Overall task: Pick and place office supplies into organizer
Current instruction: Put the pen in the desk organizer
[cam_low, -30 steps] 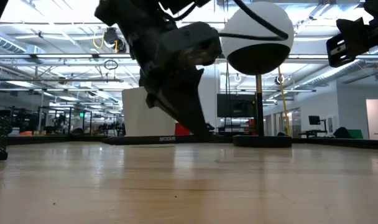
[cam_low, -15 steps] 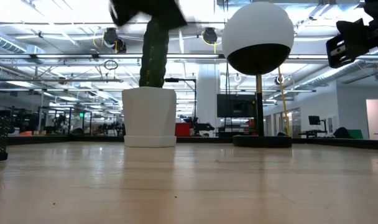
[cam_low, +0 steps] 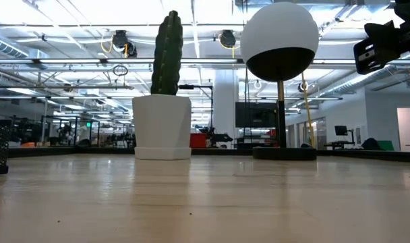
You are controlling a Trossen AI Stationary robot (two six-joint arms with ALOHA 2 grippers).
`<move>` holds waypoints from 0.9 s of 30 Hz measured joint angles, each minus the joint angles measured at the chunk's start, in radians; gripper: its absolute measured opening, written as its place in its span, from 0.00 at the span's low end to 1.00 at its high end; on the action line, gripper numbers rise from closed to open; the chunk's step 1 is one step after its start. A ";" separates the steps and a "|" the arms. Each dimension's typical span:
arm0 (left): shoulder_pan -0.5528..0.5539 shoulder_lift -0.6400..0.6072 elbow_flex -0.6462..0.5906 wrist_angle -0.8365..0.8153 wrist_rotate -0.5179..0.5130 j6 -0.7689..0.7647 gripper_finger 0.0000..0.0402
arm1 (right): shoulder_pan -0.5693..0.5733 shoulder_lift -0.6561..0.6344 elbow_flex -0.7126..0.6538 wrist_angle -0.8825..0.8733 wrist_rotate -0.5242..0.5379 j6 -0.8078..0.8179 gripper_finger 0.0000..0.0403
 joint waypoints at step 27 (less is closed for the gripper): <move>-0.394 -0.011 -0.174 -0.118 -0.324 -0.239 0.02 | 0.000 0.001 0.000 0.000 0.000 0.000 0.38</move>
